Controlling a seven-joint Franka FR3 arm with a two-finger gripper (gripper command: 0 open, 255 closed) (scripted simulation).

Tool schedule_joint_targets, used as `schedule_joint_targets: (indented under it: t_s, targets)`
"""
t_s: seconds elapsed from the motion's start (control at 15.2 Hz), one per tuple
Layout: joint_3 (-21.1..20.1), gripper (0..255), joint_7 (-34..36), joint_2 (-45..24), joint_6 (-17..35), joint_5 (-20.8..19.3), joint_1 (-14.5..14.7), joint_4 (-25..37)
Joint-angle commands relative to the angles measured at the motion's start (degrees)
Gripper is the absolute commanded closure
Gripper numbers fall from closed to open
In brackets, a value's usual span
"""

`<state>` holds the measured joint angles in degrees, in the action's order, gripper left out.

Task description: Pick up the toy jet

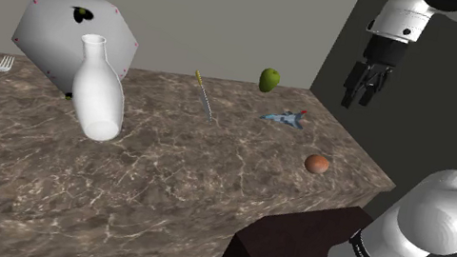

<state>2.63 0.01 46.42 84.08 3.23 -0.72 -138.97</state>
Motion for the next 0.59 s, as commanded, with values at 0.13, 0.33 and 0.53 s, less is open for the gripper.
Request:
schedule_joint_targets:
  t_s: [0.13,0.33,0.53]
  targets:
    - [2.06,0,-6.96,-0.53,3.80,-3.09,1.26,-2.35]
    - [5.31,0,-17.05,-2.19,10.15,-7.49,3.12,-5.26]
    - [8.62,0,-26.81,-4.94,17.18,-11.44,4.89,-7.35]
